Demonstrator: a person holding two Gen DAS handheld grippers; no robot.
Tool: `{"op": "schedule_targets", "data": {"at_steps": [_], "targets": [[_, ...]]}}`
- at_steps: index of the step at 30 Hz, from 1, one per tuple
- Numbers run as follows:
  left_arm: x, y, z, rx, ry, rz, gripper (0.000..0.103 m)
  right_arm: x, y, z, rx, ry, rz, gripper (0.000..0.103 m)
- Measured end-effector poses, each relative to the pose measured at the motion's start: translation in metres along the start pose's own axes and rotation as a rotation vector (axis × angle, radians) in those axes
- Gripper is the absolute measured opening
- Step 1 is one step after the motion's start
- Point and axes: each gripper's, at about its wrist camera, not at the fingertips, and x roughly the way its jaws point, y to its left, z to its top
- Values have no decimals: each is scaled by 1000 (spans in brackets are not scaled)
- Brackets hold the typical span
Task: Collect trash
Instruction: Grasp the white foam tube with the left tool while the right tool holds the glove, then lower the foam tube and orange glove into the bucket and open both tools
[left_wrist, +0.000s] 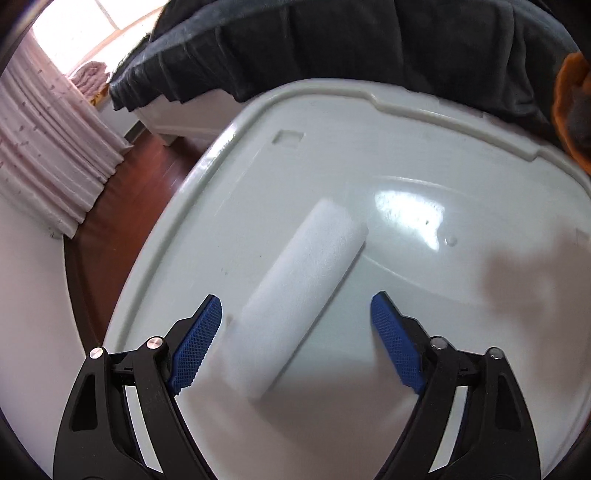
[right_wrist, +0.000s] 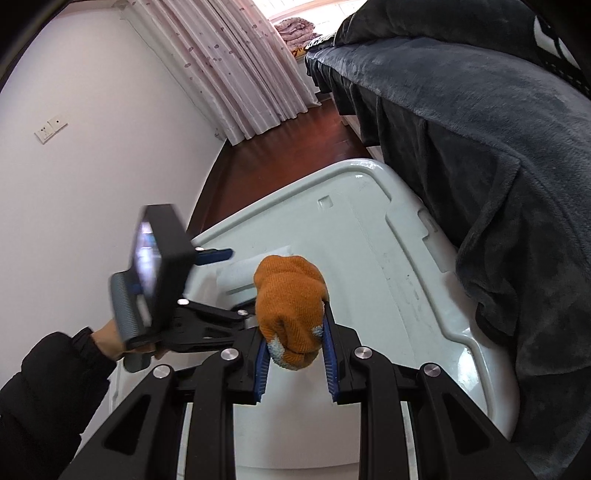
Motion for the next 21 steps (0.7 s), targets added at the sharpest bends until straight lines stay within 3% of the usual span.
{"op": "schedule_targets", "data": {"at_steps": [2,4,5,7,12,15,21], "targets": [[4,8,0,-75,2,-54,79,2,1,0,-6,4,-3,24],[6,15,-4,-153,-1,-152,56,4,2,0,-4,9,-3,24],[5,15,-5,-166,-11,-129,49,5,2,0,-2,12,0,24],[3,15,-7,-180,-17,-117,22,5,4,0,-6,12,0,25],[-2,2,-11,-251,-4,-25,19,7,8,1,-22,9,-9,25],[-5,0,-15,-329,17,-19,19,9,11,1,-27,15,-4,25],[-38,-7,-46,-518,103,70,19,17,24,3,-33,38,34,25]]}}
